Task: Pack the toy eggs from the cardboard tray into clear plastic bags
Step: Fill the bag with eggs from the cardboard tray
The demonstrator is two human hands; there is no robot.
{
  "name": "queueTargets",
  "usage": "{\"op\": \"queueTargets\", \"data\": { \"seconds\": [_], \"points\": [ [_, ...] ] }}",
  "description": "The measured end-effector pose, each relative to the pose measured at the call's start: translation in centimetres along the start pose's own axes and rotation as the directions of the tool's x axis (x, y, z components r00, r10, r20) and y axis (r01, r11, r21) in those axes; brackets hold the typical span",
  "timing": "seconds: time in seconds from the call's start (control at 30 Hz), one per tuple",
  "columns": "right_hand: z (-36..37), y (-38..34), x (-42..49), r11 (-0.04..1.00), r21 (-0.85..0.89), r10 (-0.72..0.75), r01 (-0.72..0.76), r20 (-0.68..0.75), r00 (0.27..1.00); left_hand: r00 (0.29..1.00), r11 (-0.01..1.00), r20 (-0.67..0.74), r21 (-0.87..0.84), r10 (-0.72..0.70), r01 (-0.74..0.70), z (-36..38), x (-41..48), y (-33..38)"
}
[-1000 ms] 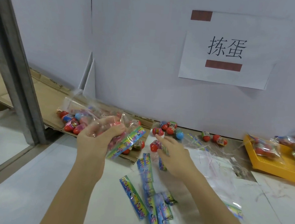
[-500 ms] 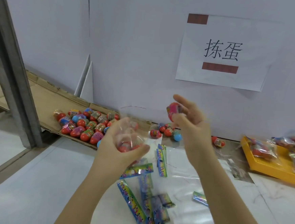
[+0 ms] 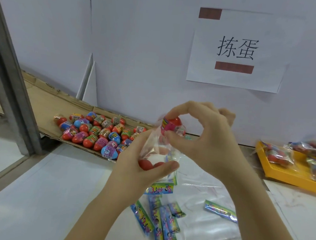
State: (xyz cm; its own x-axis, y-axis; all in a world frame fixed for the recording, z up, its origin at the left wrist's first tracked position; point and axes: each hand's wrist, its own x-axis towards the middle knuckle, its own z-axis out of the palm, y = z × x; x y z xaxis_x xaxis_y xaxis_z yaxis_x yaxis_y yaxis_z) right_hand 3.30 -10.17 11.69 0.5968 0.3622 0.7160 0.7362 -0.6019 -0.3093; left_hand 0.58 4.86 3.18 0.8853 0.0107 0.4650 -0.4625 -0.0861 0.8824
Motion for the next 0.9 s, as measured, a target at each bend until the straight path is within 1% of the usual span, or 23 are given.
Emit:
{"op": "queueTargets", "data": {
  "seconds": [0.07, 0.17, 0.27, 0.37, 0.43, 0.57, 0.63, 0.7, 0.73, 0.87, 0.9],
  "points": [
    [-0.3, 0.1, 0.0, 1.000, -0.001, -0.004, 0.004, 0.057, 0.998, 1.000, 1.000, 0.011, 0.014, 0.007, -0.008, 0.1, -0.1, 0.1],
    [-0.4, 0.1, -0.2, 1.000, 0.030, -0.007, 0.002, 0.181, 0.984, 0.999, 0.994, 0.007, 0.102, 0.039, -0.039, 0.1, -0.1, 0.0],
    [-0.4, 0.4, -0.2, 0.985, 0.140, 0.054, -0.103, 0.318, 0.947, 0.995, 0.988, -0.020, 0.125, 0.093, -0.090, -0.1, 0.1, -0.2],
    [-0.6, 0.8, -0.1, 0.951, 0.240, 0.082, -0.194, 0.409, 0.909, 0.993, 0.984, 0.006, 0.135, 0.115, -0.114, -0.1, 0.1, -0.3],
    [-0.7, 0.8, -0.1, 0.935, 0.281, 0.084, -0.215, 0.413, 0.907, 0.993, 0.988, 0.029, 0.107, 0.110, -0.113, 0.0, 0.0, -0.3],
    [-0.8, 1.3, -0.1, 0.951, 0.264, 0.078, -0.158, 0.289, 0.954, 0.994, 0.988, 0.024, 0.116, 0.103, -0.106, 0.2, 0.0, -0.3],
    [-0.9, 1.2, 0.0, 0.911, 0.376, 0.071, -0.169, 0.260, 0.963, 0.995, 0.990, -0.027, 0.107, 0.098, -0.094, 0.2, 0.1, -0.4],
    [-0.9, 1.1, 0.1, 0.850, 0.486, 0.089, -0.205, 0.251, 0.964, 0.994, 0.995, -0.078, 0.078, 0.071, -0.065, 0.1, 0.2, -0.5],
    [-0.8, 1.1, 0.1, 0.834, 0.510, 0.095, -0.212, 0.246, 0.965, 0.994, 0.996, -0.095, 0.071, 0.062, -0.056, 0.1, 0.2, -0.5],
    [-0.1, 1.5, 0.1, 0.799, 0.545, 0.090, -0.253, 0.307, 0.947, 0.986, 0.995, -0.152, 0.081, 0.070, -0.058, 0.3, 0.2, -0.6],
    [0.1, 1.7, 0.1, 0.778, 0.567, 0.105, -0.273, 0.310, 0.945, 0.983, 0.989, -0.155, 0.121, 0.101, -0.082, 0.3, 0.1, -0.5]
  ]
}}
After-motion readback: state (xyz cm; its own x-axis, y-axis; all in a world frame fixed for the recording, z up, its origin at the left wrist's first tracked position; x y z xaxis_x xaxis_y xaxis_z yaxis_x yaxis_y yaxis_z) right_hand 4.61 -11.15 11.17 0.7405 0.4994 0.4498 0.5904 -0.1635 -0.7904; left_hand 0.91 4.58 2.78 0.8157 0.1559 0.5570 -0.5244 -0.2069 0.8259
